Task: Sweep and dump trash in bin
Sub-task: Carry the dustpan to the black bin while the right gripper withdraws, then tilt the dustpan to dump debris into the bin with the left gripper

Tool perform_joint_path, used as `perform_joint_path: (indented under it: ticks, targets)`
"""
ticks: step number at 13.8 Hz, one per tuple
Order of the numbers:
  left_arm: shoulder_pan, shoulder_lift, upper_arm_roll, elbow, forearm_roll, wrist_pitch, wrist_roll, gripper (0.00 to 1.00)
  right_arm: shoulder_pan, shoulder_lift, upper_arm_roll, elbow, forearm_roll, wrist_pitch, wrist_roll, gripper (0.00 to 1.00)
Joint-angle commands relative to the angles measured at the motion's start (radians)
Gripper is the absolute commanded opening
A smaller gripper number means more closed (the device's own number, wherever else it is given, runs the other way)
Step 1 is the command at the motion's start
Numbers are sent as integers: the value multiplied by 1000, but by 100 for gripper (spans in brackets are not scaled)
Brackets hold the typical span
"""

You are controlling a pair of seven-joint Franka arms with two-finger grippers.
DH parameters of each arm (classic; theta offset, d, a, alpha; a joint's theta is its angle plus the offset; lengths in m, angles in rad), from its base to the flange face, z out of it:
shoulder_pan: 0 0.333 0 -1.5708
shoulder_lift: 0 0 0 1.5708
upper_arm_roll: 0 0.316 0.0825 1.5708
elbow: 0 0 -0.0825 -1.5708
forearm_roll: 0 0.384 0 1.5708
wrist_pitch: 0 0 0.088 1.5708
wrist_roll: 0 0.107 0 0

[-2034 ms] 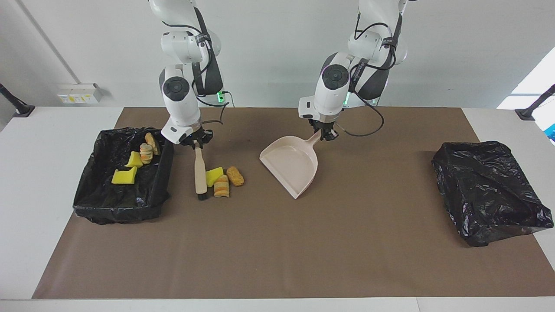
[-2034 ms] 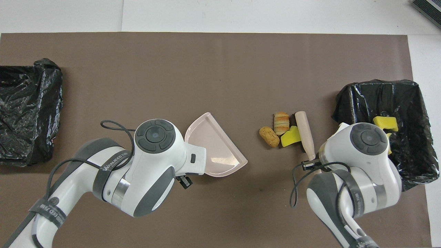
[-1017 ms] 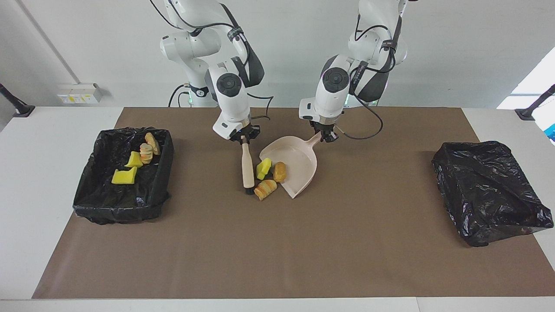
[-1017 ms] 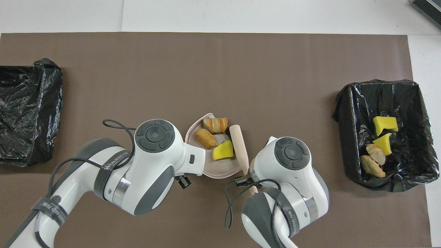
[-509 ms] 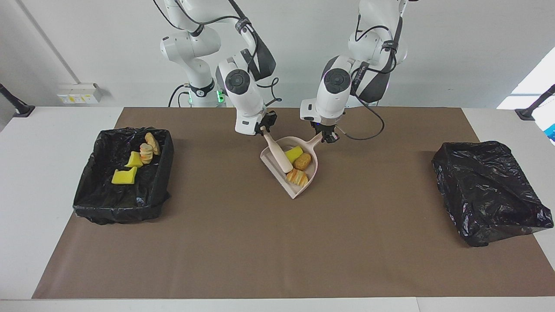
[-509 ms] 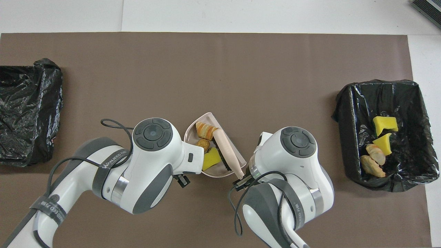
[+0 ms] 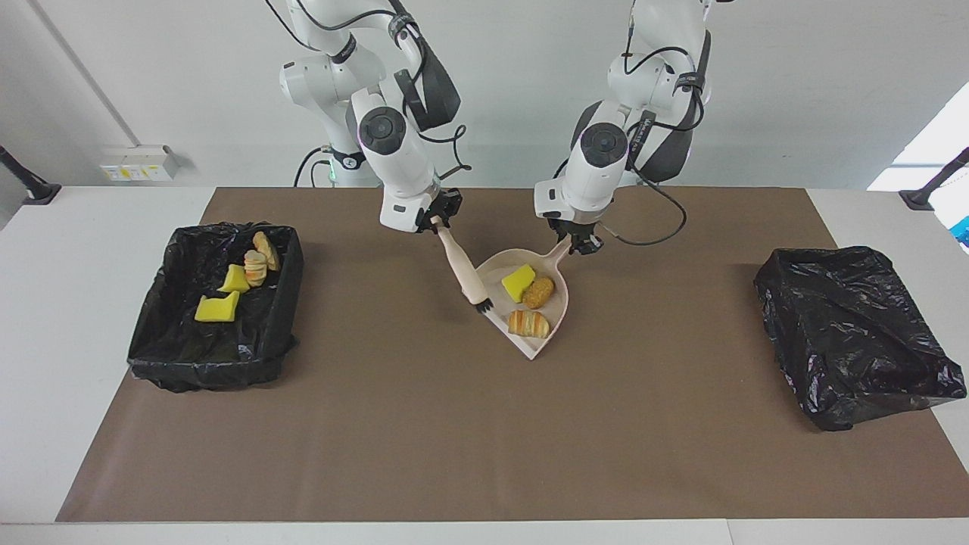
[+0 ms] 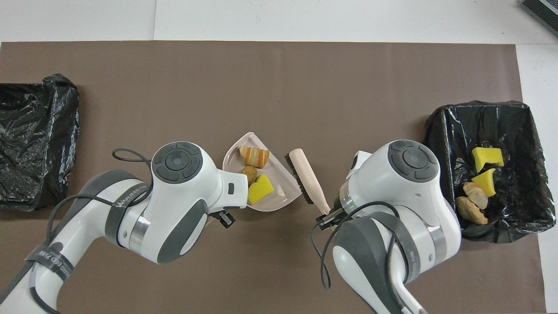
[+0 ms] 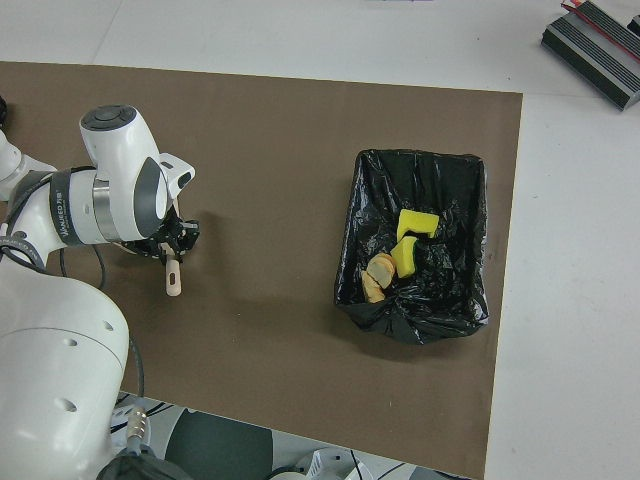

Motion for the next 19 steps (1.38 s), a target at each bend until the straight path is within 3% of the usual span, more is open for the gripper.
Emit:
perform_joint_path:
  ticks: [1,4,11,15,17,19]
  targets:
    - [16,-18,-2,-16,-9,35,-39,0,7,-57,9,-2,-77,-39,164,0]
    - [33,-27,-2,-16,-13,37,-39,0,58,-89,17,-30,-80,-30,373,0]
    - [127,-139,0,-15,-30,-6,-33,0,121,-165,19,-129,-63,-16,501,0]
    - [232,-194,0,8,-26,-83,29,0,271,-108,19,-134,-63,88,678,0]
    - [329,-199,0,51,-18,-179,185,0,346,-68,19,-131,-63,153,758,0]
    - [447,-199,1,68,-15,-194,330,0,421,-11,19,-120,-63,209,850,0]
